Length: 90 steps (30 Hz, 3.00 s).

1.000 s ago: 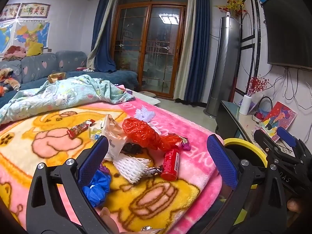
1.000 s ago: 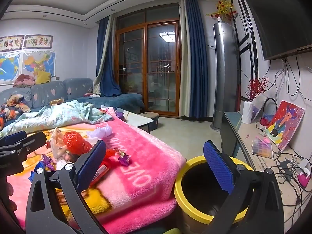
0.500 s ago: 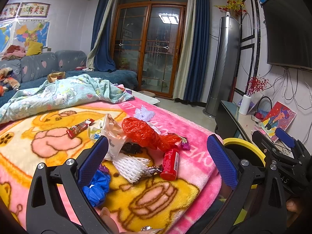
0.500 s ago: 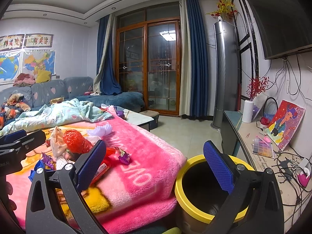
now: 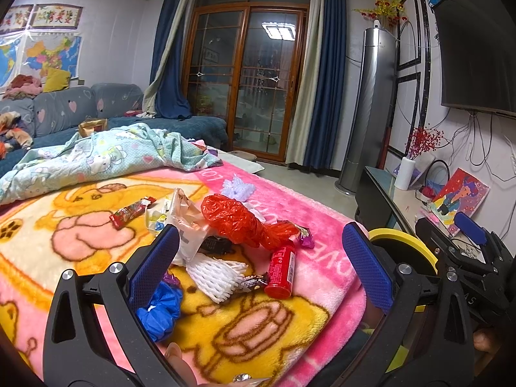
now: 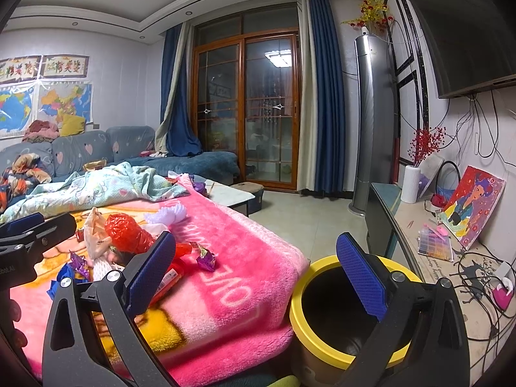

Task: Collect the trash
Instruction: 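Move both tools toward the trash pile on the blanket, then grasp the blue plastic bag with left tool while right tool grasps red plastic bag, then carry both bags over the yellow bin and open both tools to drop them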

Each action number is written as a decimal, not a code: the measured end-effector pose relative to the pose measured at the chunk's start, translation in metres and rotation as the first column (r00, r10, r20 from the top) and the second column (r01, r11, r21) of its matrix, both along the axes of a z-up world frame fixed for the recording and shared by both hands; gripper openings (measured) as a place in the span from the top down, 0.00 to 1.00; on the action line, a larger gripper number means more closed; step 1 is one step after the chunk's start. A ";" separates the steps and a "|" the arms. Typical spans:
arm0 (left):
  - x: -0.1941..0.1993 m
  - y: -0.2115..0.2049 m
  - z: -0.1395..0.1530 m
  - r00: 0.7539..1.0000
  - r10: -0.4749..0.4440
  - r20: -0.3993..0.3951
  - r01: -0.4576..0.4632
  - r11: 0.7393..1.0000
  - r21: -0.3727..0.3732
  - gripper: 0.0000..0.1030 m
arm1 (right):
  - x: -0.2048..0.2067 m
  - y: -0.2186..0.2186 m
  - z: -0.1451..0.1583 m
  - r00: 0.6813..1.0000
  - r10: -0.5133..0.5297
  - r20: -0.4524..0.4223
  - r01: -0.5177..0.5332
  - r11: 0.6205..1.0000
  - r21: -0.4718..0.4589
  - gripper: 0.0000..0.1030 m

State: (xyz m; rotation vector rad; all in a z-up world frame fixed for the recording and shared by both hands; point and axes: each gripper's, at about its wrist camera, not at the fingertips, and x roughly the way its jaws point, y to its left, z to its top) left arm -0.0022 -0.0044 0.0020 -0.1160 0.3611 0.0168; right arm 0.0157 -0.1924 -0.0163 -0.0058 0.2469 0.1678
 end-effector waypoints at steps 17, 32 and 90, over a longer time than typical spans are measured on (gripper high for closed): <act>0.001 0.009 -0.003 1.000 0.018 -0.014 -0.018 1.000 -0.020 0.09 | 0.000 0.008 -0.002 0.998 0.054 -0.014 -0.055 0.998 -0.020 0.06; 0.004 0.064 -0.010 0.984 0.159 -0.082 -0.162 0.986 -0.030 0.09 | 0.025 0.063 0.002 0.956 0.269 -0.114 -0.276 0.960 -0.049 0.06; 0.038 0.071 -0.013 0.950 -0.102 -0.297 0.051 0.983 -0.175 0.84 | 0.132 0.068 0.024 0.820 0.498 -0.280 -0.457 0.866 0.202 0.67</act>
